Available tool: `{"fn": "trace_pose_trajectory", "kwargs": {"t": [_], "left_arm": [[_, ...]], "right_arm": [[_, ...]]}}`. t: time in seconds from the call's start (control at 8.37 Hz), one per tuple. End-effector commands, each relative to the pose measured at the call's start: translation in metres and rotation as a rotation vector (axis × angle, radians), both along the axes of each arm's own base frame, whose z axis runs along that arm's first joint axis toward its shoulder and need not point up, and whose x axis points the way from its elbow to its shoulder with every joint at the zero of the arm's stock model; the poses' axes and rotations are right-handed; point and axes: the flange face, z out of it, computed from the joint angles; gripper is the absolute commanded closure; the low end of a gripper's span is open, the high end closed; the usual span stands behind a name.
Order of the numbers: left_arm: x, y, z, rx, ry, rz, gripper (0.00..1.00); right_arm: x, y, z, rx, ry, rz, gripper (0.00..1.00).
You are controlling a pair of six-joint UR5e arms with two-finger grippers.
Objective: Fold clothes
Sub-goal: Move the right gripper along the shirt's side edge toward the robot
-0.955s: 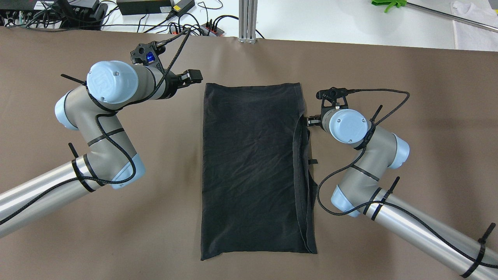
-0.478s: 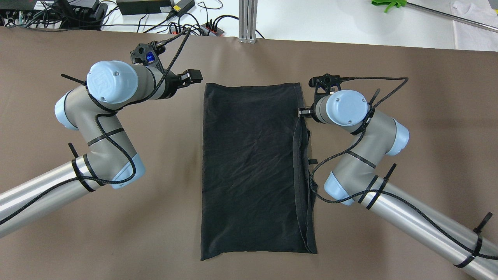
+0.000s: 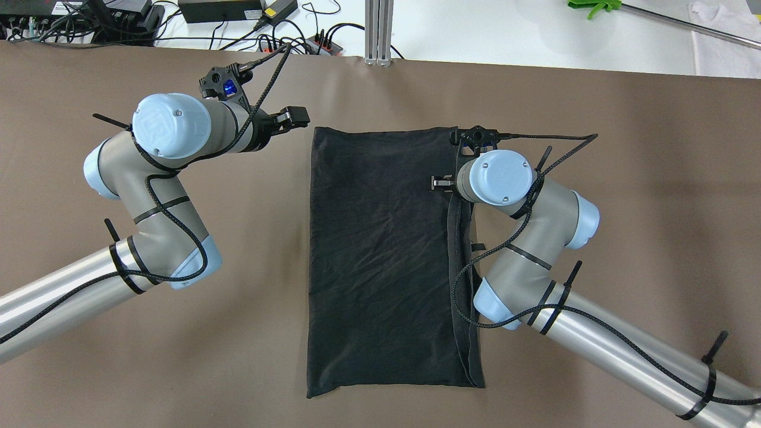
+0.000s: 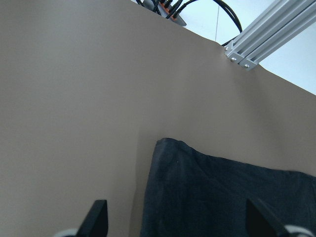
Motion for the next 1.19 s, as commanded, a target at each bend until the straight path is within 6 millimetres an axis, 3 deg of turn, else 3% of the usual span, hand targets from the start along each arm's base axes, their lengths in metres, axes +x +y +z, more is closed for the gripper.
{"fn": "trace_pose_trajectory", "kwargs": {"t": [0.0,0.48,0.84,1.07], "left_arm": [[0.001,0.001,0.0,-0.002,0.001,0.001,0.0],[0.003,0.001,-0.002,-0.003,0.004,0.001,0.0],[0.005,0.0,-0.001,-0.007,0.003,0.0,0.0],[0.005,0.0,0.001,-0.008,0.0,0.001,0.0]], "right_arm": [[-0.018,0.016,0.013,-0.011,0.019,-0.014,0.06],[0.0,0.029,0.059,-0.027,0.062,-0.031,0.06],[0.045,0.035,0.064,0.035,0.087,-0.077,0.06],[0.049,0.036,0.072,0.037,0.102,-0.089,0.06]]}}
